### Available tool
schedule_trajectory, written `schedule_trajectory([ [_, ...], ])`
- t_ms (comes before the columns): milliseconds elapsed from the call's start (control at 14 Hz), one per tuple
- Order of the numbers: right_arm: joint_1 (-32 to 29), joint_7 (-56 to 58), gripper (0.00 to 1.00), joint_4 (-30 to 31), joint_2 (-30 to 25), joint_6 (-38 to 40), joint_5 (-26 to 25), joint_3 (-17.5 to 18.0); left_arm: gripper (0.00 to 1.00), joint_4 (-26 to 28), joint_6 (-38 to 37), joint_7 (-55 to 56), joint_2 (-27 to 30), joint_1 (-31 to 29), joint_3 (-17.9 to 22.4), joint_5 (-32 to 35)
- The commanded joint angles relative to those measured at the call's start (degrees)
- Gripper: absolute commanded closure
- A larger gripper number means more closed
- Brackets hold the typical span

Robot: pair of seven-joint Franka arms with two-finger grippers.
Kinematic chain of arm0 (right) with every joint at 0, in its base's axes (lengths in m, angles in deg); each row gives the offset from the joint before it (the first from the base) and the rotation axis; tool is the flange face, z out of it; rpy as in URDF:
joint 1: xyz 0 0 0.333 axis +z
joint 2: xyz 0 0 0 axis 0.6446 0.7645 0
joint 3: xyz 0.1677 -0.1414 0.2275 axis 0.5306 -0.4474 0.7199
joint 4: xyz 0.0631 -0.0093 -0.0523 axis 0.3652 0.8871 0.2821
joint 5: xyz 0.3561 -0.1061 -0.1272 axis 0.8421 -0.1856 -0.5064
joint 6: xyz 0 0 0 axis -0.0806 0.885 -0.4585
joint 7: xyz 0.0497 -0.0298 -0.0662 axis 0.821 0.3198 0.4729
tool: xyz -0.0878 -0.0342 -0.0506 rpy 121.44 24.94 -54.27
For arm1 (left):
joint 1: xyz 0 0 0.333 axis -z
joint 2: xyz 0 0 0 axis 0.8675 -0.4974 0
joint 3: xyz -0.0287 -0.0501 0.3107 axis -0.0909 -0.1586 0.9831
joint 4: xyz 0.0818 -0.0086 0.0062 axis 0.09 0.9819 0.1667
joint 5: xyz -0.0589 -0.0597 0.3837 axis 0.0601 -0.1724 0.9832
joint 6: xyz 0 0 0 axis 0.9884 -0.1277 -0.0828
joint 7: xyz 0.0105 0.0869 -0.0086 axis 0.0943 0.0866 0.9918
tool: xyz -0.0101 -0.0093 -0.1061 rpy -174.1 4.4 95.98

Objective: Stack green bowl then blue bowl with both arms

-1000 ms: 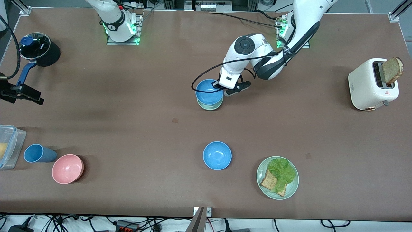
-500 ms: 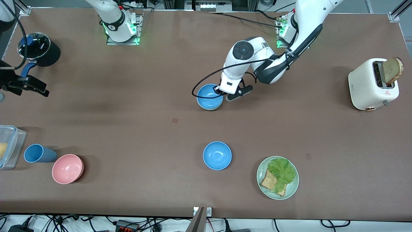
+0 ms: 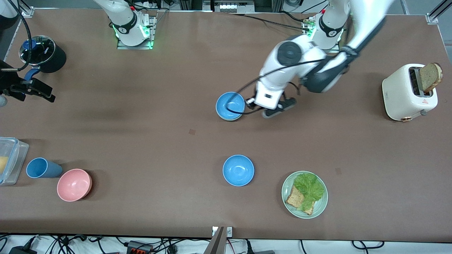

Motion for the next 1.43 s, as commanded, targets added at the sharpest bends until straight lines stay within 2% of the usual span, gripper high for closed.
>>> schedule_trajectory([
  [0,-0.4,0.7,0.00,1.0,-1.3,-0.4,-0.8,0.6,0.64,-1.8,-4.4,-8.0,-0.2,-4.0,-2.6,1.0],
  [143,-0.4,0.7,0.00,1.0,-1.4,-0.1,-0.8,0.7,0.64,-5.9,-10.1,-16.8,-0.3,-4.2,-2.2,1.0],
  [214,-0.4,0.7,0.00,0.9,-1.4,0.0,-0.8,0.7,0.64,-7.1,-11.3,-21.5,0.2,-4.8,-1.6,-0.6],
  [286,-0.4,0.7,0.00,0.9,-1.4,0.0,-0.8,0.7,0.63,-7.3,-11.5,-25.7,2.2,-5.2,0.5,-5.0],
  [500,-0.4,0.7,0.00,0.9,-1.4,0.0,-0.8,0.7,0.62,-6.8,-13.3,-48.8,13.4,-2.9,14.7,-19.0],
  [571,-0.4,0.7,0.00,0.9,-1.4,0.0,-0.8,0.7,0.60,-6.8,-13.6,-56.1,15.3,-0.4,20.9,-21.7],
  [786,-0.4,0.7,0.00,0.7,-1.4,0.0,-0.7,0.7,0.51,-6.4,-13.9,-61.6,20.0,5.9,33.0,-23.8],
  [857,-0.4,0.7,0.00,0.6,-1.4,0.0,-0.7,0.7,0.47,-5.7,-14.3,-61.9,21.1,9.0,38.0,-23.7],
  [929,-0.4,0.7,0.00,0.6,-1.4,0.0,-0.7,0.7,0.36,-5.5,-15.0,-65.2,21.5,12.0,44.0,-23.7],
  [1000,-0.4,0.7,0.00,0.6,-1.4,0.0,-0.8,0.7,0.05,-5.5,-16.3,-72.7,22.0,15.3,48.9,-23.6],
  [1071,-0.4,0.7,0.00,0.6,-1.4,0.0,-0.8,0.7,0.00,-5.5,-18.5,-78.3,23.2,17.2,52.4,-23.5],
  [1143,-0.4,0.8,0.00,0.6,-1.4,0.0,-0.7,0.7,0.00,-5.6,-20.8,-79.4,24.9,17.7,54.4,-23.6],
  [1357,-0.4,0.8,0.00,0.6,-1.4,0.2,-0.8,0.7,0.00,-6.8,-24.8,-77.1,27.4,17.9,57.2,-24.3],
])
